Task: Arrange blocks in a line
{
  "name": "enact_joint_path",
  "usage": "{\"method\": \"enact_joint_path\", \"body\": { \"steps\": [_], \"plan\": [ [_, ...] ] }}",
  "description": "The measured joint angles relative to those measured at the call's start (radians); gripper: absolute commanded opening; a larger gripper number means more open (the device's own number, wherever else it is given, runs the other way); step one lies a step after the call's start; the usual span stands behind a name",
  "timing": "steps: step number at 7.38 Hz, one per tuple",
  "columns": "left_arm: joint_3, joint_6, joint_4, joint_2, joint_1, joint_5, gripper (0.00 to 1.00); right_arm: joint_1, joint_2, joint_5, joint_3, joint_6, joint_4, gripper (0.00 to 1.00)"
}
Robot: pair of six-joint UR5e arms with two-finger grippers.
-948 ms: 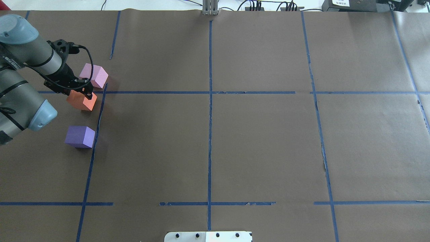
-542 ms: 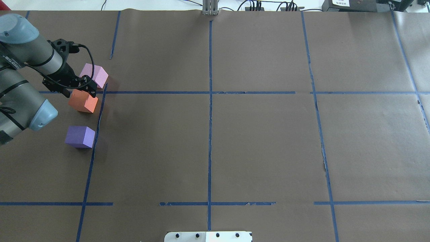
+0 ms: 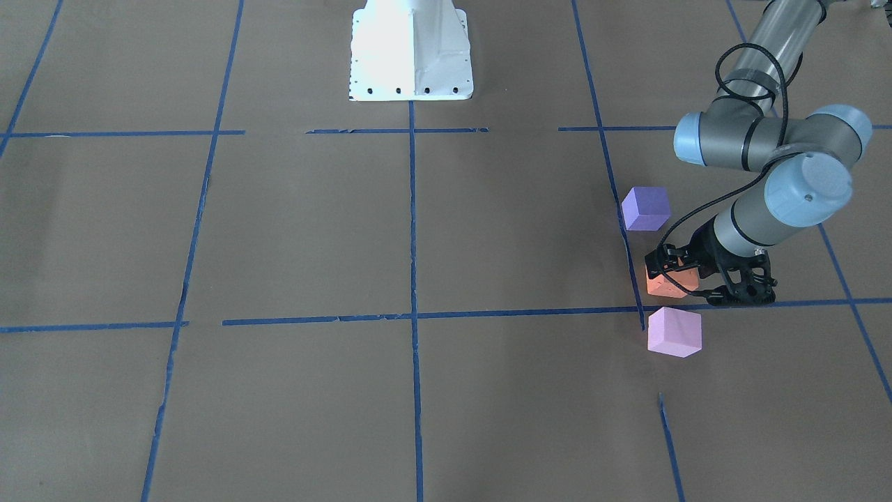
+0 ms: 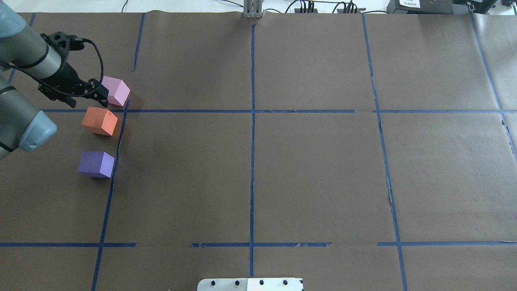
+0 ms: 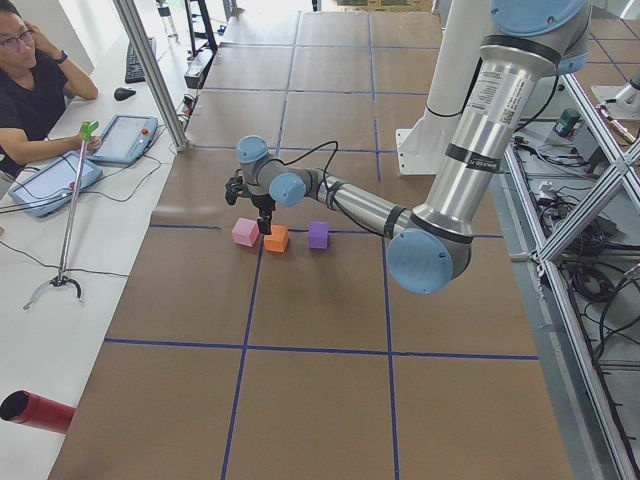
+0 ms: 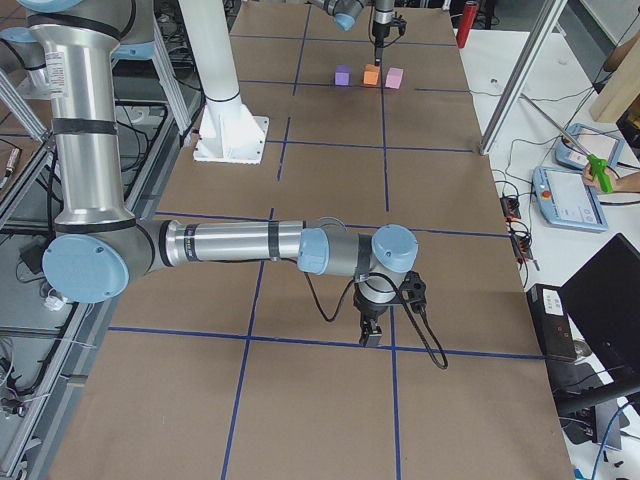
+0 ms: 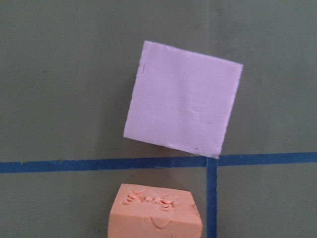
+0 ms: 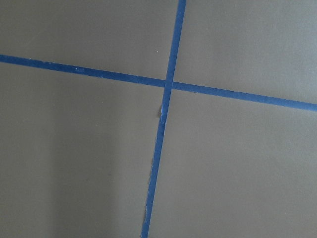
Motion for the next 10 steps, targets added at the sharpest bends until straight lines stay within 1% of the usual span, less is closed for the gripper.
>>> {"method": "enact_joint_path", "body": {
  "steps": [1, 2, 3, 4, 5, 7, 8, 9, 10],
  "plan": [
    [-0.066, 0.09, 0.113, 0.004, -0.055, 0.0, 1.0, 0.0, 0.0, 0.0, 0.0, 0.0, 0.0, 1.0],
    [-0.108, 0.214, 0.215, 0.008, -0.125, 0.0, 1.0, 0.0, 0.0, 0.0, 0.0, 0.0, 0.0, 1.0],
    [-0.133, 0.354, 0.287, 0.029, -0.214, -0.002, 1.0, 0.0, 0.0, 0.0, 0.0, 0.0, 0.0, 1.0],
    [-0.138, 0.492, 0.328, 0.069, -0.304, -0.003, 1.0, 0.0, 0.0, 0.0, 0.0, 0.0, 0.0, 1.0],
    [-0.12, 0.641, 0.34, 0.124, -0.392, -0.005, 1.0, 0.0, 0.0, 0.0, 0.0, 0.0, 0.0, 1.0],
    [-0.025, 0.881, 0.287, 0.248, -0.536, -0.015, 1.0, 0.0, 0.0, 0.0, 0.0, 0.0, 0.0, 1.0],
    [0.017, 0.928, 0.238, 0.311, -0.574, -0.039, 1.0, 0.0, 0.0, 0.0, 0.0, 0.0, 0.0, 1.0],
    [0.039, 0.944, 0.176, 0.37, -0.59, -0.063, 1.0, 0.0, 0.0, 0.0, 0.0, 0.0, 0.0, 1.0],
    [0.046, 0.946, 0.128, 0.404, -0.595, -0.077, 1.0, 0.0, 0.0, 0.0, 0.0, 0.0, 0.0, 1.0]
  ]
}}
